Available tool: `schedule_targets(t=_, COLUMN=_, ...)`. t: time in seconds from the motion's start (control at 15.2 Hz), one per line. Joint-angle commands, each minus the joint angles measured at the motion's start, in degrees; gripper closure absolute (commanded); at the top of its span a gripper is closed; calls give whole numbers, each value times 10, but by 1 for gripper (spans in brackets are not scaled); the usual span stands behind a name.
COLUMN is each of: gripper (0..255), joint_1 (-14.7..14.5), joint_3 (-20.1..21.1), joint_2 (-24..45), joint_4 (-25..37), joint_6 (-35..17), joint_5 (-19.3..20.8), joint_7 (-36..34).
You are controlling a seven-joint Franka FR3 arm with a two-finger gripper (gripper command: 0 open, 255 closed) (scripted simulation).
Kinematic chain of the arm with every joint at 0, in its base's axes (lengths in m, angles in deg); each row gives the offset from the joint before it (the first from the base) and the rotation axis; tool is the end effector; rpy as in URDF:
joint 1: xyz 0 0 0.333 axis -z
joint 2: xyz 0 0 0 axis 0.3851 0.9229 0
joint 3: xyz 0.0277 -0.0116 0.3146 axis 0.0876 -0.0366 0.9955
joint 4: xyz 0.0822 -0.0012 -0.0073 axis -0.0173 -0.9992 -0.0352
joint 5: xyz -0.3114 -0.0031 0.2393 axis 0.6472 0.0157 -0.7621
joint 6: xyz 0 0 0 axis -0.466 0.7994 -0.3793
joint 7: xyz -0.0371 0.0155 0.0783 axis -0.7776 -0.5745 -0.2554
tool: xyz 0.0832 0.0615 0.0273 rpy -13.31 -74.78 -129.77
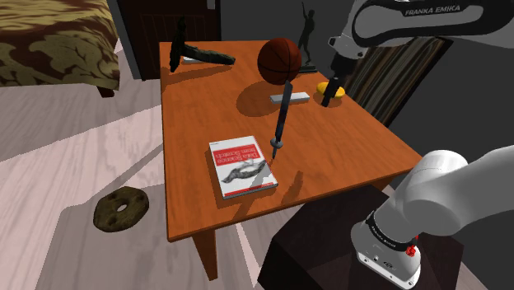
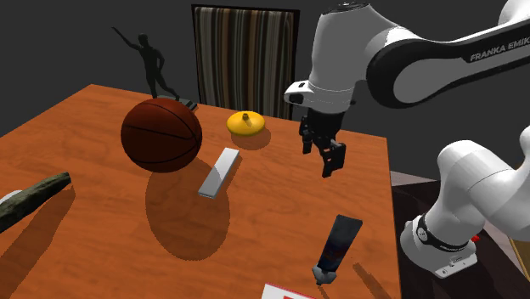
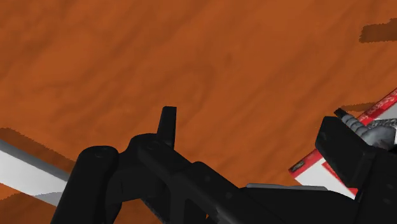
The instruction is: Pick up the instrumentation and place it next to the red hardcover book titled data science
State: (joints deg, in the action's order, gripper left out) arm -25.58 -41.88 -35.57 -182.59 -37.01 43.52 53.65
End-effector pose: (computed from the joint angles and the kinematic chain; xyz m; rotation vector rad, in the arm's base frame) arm 0.3776 -0.1344 0.4948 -3.0269 -0.3652 -0.0528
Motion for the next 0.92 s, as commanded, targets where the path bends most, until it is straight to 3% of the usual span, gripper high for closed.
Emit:
schedule_targets(t=0.0, gripper=0, joint_1=-8, joint_3=-23, joint_2=39, joint_4=22, joint_6=-17, joint_5=4, joint_7=51)
schedule_targets(t=0.4, gripper=0, joint_1=-34, joint_3=-88, joint_2=174, joint_4=98, joint_6=-72, joint_5=-17, joint_7=206)
schedule_targets(t=0.86, gripper=0, joint_1=-35, joint_3=-124, joint_2=354, joint_4=223, joint_6=-105, joint_5=-100, joint_7=396)
